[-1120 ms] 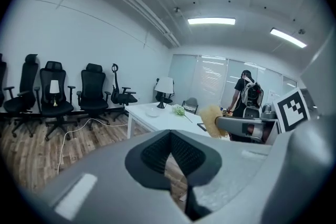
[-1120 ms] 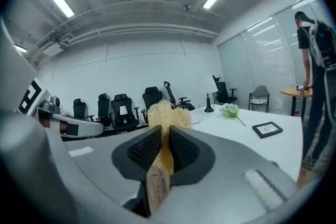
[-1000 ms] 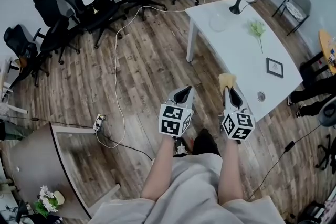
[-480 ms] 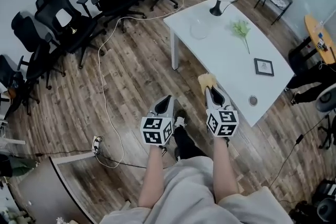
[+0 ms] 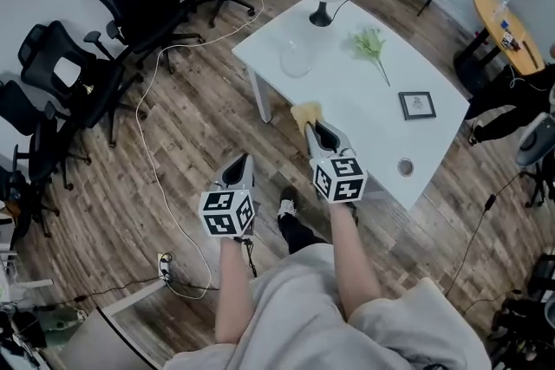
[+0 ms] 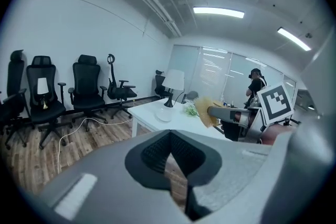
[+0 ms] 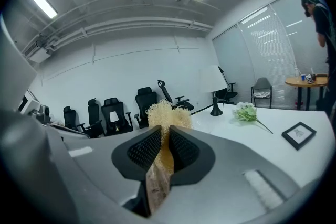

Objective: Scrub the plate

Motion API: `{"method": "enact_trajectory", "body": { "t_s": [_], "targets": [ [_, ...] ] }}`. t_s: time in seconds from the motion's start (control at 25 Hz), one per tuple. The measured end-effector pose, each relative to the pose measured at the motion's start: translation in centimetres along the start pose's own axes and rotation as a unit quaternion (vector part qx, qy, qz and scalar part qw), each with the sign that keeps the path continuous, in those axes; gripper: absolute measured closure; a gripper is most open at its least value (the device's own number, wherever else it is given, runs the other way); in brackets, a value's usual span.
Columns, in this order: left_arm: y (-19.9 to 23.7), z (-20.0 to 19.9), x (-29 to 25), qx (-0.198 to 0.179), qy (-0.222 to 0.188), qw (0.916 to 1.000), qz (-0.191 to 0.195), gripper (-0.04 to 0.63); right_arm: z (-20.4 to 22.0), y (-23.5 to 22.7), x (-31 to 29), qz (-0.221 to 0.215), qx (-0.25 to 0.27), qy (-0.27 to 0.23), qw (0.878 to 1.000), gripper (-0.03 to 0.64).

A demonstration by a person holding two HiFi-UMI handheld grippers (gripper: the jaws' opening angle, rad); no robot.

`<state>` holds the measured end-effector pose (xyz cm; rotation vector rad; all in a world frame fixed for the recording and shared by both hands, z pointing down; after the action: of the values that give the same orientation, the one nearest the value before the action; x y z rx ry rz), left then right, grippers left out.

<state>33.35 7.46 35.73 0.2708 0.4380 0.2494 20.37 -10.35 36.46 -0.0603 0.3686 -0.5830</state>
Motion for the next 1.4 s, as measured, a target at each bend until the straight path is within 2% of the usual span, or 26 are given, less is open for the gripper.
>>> {"method": "enact_trajectory", "body": {
  "t_s": [0.16,0.32,0.76,0.88,1.0,1.2,1.32,1.4],
  "targets": [
    [2.1,-2.6,-2.4,-0.021,0.014,0.9995,0.019,0.594,-1.9,0.3,-4.0,-0.014,0.002,-0.009,1.000,0.546],
    [4.5,-5.0,-4.9,-0.018,0.008,0.9996,0.022,0.594,-3.9,0.1,-7.9,-0.016,0.003,-0.013,1.000,0.546],
    [9.6,-9.8,-12.8,-0.045,0.017,0.9972,0.057,0.594,-6.3,-3.9,-15.8,0.023,-0.012,-0.013,1.000,0.546],
    [11.2,-10.3,-13.7,-0.041,0.015,0.9968,0.068,0.594,-6.4,-3.3,-17.0,0.028,0.000,-0.008,1.000,0.546],
    [10.9,-10.3,-15.1,-0.032,0.020,0.9965,0.074,0.595,-6.4,-3.8,-17.2,0.030,0.003,0.000,1.000,0.545],
    [10.6,-10.4,-18.8,-0.052,0.051,0.9896,0.124,0.594,-5.6,-5.3,-16.7,0.084,0.025,0.014,0.996,0.545],
    [11.6,-11.4,-20.4,-0.058,0.057,0.9848,0.153,0.595,-5.5,-5.3,-16.9,0.118,0.006,0.014,0.993,0.545],
    [12.2,-12.2,-21.1,-0.075,0.061,0.9788,0.181,0.594,-5.7,-4.9,-17.2,0.137,-0.004,0.009,0.990,0.545]
  ]
}}
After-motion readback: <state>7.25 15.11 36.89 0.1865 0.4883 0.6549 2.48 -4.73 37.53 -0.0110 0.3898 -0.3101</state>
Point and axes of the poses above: the fingertips, and each gripper's own axes: x backward along the fingers, y to its left, z out of its underside, the point moved 7 cm from there along x, backward along the fingers, and after that the axes turned 12 degrees about z, right-handed, at the moved point
